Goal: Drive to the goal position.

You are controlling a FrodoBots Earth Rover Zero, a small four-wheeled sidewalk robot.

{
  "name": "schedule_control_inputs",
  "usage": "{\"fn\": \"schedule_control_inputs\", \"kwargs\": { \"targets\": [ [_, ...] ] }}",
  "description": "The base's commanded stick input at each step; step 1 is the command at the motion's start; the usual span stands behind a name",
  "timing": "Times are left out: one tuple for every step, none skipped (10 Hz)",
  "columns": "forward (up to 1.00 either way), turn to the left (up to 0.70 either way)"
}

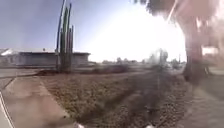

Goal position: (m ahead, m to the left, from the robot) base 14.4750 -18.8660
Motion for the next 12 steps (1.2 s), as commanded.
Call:
{"fn": "schedule_control_inputs", "kwargs": {
  "targets": [
    [0.04, -0.43],
    [0.27, -0.34],
    [0.45, -0.27],
    [0.45, -0.27],
    [0.45, -0.27],
    [0.45, -0.27],
    [0.45, -0.27],
    [0.70, 0.00],
    [0.70, 0.00],
    [0.70, 0.00],
    [0.70, 0.00],
    [0.70, 0.00]
  ]
}}
